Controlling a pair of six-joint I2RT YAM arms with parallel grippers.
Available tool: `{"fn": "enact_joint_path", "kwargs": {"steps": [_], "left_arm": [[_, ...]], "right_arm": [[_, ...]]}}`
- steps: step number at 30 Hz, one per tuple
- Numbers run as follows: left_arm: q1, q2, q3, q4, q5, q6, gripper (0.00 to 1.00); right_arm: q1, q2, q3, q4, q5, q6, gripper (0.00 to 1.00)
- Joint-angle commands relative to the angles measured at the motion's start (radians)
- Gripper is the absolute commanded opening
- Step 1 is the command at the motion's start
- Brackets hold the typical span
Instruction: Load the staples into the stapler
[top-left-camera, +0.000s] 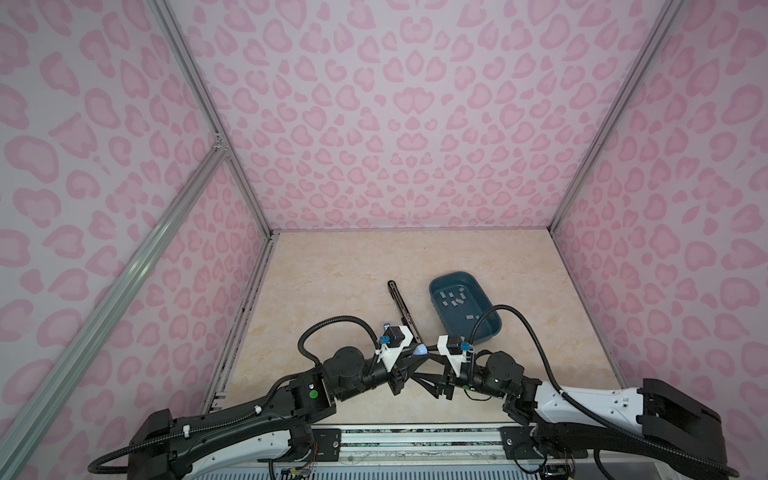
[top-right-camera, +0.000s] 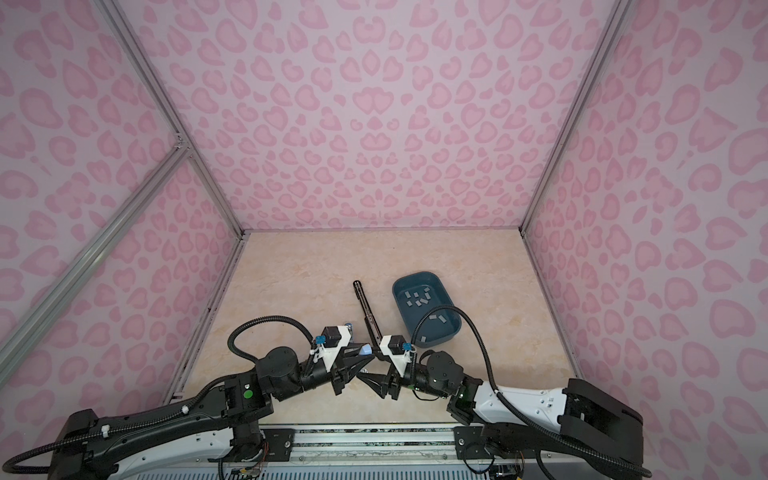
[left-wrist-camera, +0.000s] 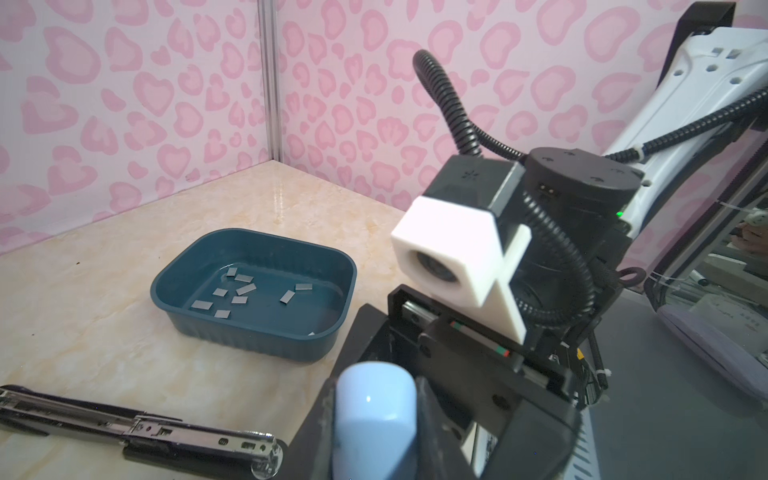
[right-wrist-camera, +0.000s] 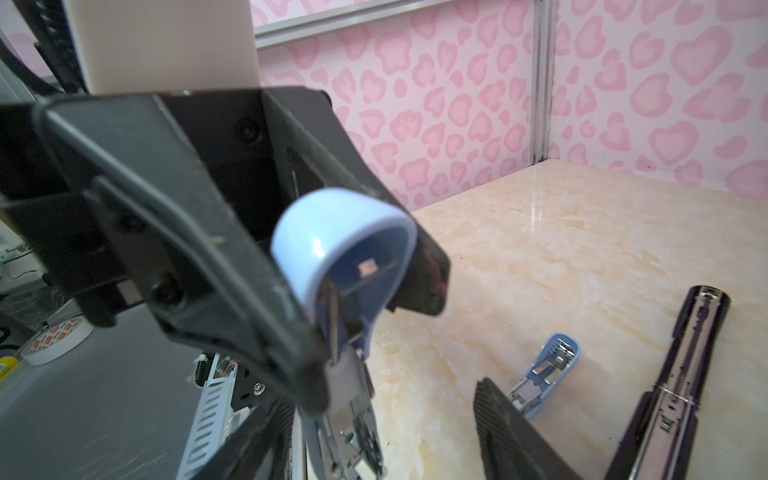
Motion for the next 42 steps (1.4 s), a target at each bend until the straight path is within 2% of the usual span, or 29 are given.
{"fn": "enact_joint_path", "kwargs": {"steps": [1, 7, 17, 21, 23, 24, 25, 26, 27, 28, 29, 31, 33, 39, 42], "left_arm": [[0.0, -0.002, 0.005, 0.046, 0.044, 0.018, 0.03], [0.0, -0.016, -0.007, 0.048, 0.059, 0.031, 0.03], [0.0, -0.023, -0.013, 0.047, 0.066, 0.037, 0.03], [0.0, -0.036, -0.019, 0.042, 0.059, 0.036, 0.03], [0.0, -0.048, -0.024, 0.037, 0.043, 0.036, 0.12], [0.0, -0.057, -0.027, 0.032, 0.031, 0.035, 0.24], [0.0, -0.066, -0.028, 0.025, 0.008, 0.03, 0.42], [0.0, -0.08, -0.03, 0.012, -0.041, 0.019, 0.67], [0.0, -0.098, -0.031, -0.006, -0.104, 0.001, 0.81], [0.0, -0.115, -0.03, -0.036, -0.183, -0.027, 0.91], [0.002, -0.141, -0.025, -0.073, -0.265, -0.057, 0.97], [0.005, -0.188, -0.003, -0.221, -0.505, -0.167, 0.97], [0.032, -0.238, 0.029, -0.447, -0.743, -0.335, 0.98], [0.142, -0.477, -0.01, -0.816, -0.978, -0.621, 0.97], [0.149, -0.594, -0.028, -0.986, -1.085, -0.73, 0.98]], "right_arm": [[0.001, 0.042, 0.016, 0.083, -0.105, -0.001, 0.63], [0.002, 0.07, 0.033, 0.089, -0.124, 0.001, 0.45], [0.001, 0.097, 0.036, 0.105, -0.122, 0.014, 0.25], [0.001, 0.108, 0.045, 0.099, -0.101, 0.025, 0.21], [0.001, 0.113, 0.055, 0.084, -0.075, 0.035, 0.2], [0.001, 0.113, 0.067, 0.063, -0.055, 0.041, 0.19], [0.005, 0.115, 0.077, 0.037, -0.035, 0.044, 0.18], [0.008, 0.116, 0.096, -0.006, -0.005, 0.048, 0.17], [0.016, 0.119, 0.114, -0.051, 0.046, 0.05, 0.17], [0.029, 0.124, 0.134, -0.093, 0.096, 0.051, 0.17], [0.043, 0.128, 0.155, -0.137, 0.138, 0.052, 0.17], [0.073, 0.151, 0.208, -0.22, 0.209, 0.042, 0.17], [0.108, 0.189, 0.282, -0.329, 0.308, 0.066, 0.17], [0.163, 0.412, 0.565, -0.66, 0.531, 0.176, 0.12], [0.171, 0.539, 0.703, -0.781, 0.573, 0.209, 0.09]]}}
